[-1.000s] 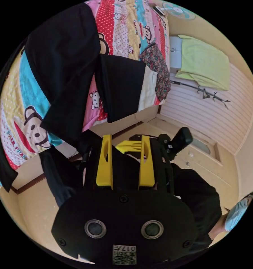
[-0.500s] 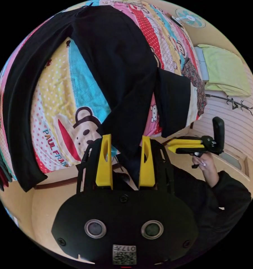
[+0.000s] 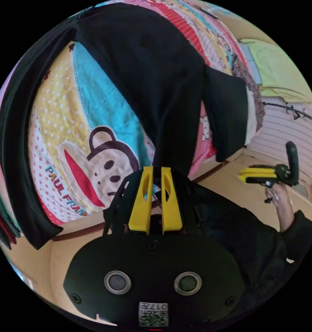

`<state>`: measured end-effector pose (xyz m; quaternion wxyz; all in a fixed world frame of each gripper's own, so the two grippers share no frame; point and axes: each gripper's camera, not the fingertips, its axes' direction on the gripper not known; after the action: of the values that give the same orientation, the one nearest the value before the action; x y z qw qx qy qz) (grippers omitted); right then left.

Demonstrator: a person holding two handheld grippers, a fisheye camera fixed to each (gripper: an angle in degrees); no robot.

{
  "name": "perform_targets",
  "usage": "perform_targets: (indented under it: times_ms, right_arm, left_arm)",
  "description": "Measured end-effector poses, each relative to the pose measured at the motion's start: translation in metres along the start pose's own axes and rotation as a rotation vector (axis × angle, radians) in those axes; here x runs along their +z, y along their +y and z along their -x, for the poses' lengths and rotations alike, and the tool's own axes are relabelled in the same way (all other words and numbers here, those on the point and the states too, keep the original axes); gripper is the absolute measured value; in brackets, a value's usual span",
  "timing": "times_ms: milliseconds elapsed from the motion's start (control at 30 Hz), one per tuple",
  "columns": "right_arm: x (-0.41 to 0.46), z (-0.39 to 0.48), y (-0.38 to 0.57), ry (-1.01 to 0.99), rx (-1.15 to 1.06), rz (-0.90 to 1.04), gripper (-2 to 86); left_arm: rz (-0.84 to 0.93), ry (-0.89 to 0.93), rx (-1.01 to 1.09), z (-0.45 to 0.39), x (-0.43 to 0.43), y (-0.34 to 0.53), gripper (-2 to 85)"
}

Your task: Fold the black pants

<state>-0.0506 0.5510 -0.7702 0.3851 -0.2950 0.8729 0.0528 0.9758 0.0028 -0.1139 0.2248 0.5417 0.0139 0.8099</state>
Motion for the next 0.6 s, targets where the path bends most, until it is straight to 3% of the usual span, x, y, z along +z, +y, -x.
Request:
perform_targets:
  times_ms: [200, 367, 600]
  right_arm:
    - [-0.124, 0.038, -0.115, 0.027, -0.047, -0.281, 8.6]
    - [-0.197, 0.075, -0.241, -0.118, -0.051, -0.500, 12.0]
    - [-0.229, 0.110, -0.398, -0.027, 0.203, -0.618, 16.8]
  left_arm:
    - [-0.218, 0.304, 0.024, -0.022, -0.123, 0.098, 4.4]
    - [-0.318, 0.361, -0.011, -0.015, -0.197, 0.147, 4.4]
    - [-0.385, 0.503, -0.104, 0.036, -0.277, 0.167, 4.5]
